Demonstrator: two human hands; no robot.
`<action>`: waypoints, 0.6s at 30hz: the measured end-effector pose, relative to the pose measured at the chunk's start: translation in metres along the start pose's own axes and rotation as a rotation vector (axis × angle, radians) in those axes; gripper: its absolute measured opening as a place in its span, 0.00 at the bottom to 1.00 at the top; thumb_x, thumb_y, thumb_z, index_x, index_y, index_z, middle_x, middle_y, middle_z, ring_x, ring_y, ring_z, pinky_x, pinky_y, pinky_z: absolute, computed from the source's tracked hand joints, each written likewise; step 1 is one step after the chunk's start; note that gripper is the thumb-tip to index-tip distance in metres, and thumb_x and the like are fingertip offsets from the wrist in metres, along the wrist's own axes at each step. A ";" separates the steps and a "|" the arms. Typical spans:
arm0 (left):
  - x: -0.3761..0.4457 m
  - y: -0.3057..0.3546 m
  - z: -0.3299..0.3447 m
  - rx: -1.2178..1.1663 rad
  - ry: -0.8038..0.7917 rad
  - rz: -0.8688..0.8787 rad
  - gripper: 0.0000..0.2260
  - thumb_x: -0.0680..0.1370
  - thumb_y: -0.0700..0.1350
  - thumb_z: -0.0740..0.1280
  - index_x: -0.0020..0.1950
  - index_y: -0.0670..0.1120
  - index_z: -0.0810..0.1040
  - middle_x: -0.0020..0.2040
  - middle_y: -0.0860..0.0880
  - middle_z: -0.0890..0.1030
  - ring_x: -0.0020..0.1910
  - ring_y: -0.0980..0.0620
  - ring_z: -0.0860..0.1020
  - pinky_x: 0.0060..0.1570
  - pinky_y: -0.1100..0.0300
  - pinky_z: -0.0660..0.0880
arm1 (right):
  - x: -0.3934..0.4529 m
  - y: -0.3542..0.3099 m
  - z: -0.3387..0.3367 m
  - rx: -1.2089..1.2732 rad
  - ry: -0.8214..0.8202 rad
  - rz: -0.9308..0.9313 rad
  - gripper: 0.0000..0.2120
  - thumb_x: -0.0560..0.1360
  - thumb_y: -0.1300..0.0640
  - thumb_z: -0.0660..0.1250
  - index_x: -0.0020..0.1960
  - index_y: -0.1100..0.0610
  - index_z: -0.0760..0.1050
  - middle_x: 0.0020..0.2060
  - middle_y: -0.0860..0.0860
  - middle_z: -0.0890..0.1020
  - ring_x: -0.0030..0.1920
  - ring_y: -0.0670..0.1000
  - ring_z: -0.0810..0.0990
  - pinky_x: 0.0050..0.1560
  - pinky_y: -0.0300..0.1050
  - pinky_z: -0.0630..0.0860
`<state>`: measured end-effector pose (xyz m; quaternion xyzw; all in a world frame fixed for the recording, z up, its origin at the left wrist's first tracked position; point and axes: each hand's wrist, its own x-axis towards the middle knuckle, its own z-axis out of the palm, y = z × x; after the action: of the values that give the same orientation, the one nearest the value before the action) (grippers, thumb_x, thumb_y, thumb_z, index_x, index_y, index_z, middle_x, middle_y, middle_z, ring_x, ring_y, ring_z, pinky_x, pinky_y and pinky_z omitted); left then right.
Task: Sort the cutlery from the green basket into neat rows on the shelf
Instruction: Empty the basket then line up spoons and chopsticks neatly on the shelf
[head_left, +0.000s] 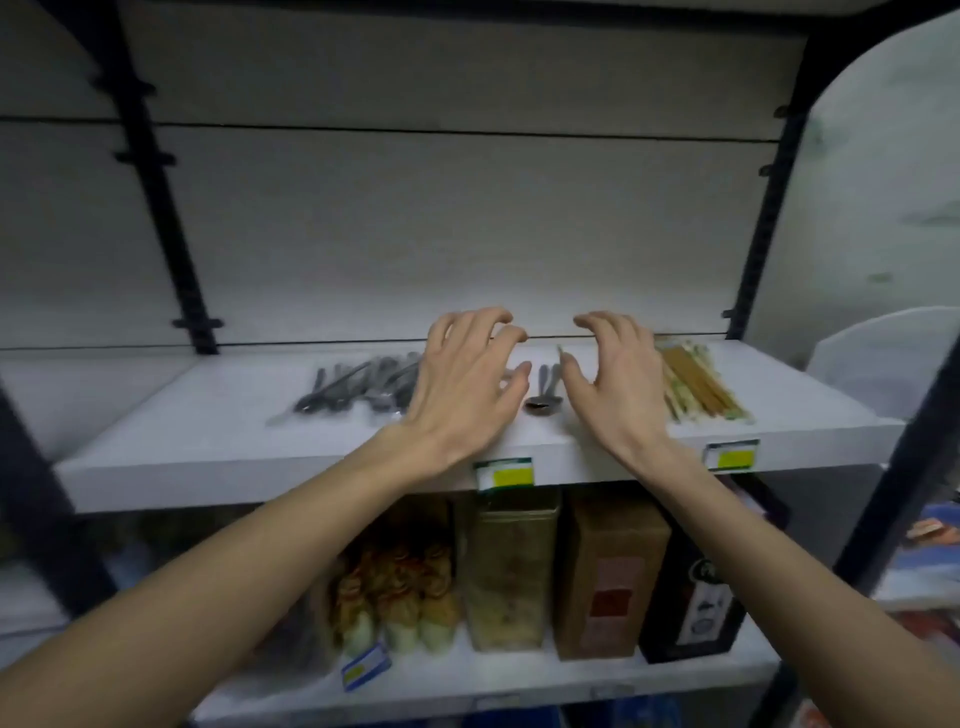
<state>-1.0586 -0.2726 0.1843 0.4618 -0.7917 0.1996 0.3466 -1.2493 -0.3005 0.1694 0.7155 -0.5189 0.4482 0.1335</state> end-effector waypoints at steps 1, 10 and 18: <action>-0.022 -0.016 -0.022 0.041 0.027 0.021 0.17 0.80 0.53 0.60 0.63 0.47 0.78 0.66 0.46 0.76 0.65 0.47 0.73 0.68 0.48 0.63 | -0.010 -0.028 0.011 0.060 0.018 -0.024 0.21 0.76 0.51 0.65 0.67 0.58 0.75 0.64 0.55 0.77 0.66 0.57 0.72 0.67 0.51 0.66; -0.228 -0.179 -0.216 0.316 0.266 -0.107 0.11 0.79 0.44 0.67 0.59 0.43 0.80 0.58 0.45 0.81 0.56 0.47 0.78 0.54 0.51 0.72 | -0.085 -0.331 0.087 0.522 0.010 -0.187 0.15 0.78 0.56 0.66 0.64 0.56 0.76 0.61 0.51 0.78 0.63 0.50 0.73 0.66 0.47 0.70; -0.428 -0.325 -0.333 0.495 -0.121 -0.474 0.10 0.79 0.50 0.63 0.54 0.46 0.79 0.48 0.49 0.81 0.45 0.46 0.80 0.38 0.49 0.77 | -0.188 -0.540 0.202 0.642 -0.369 -0.531 0.14 0.77 0.55 0.67 0.61 0.58 0.77 0.55 0.53 0.81 0.56 0.55 0.77 0.55 0.51 0.76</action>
<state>-0.5126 0.0323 0.0954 0.7138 -0.6093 0.2717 0.2131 -0.6934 -0.0864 0.0567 0.8969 -0.1675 0.4015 -0.0793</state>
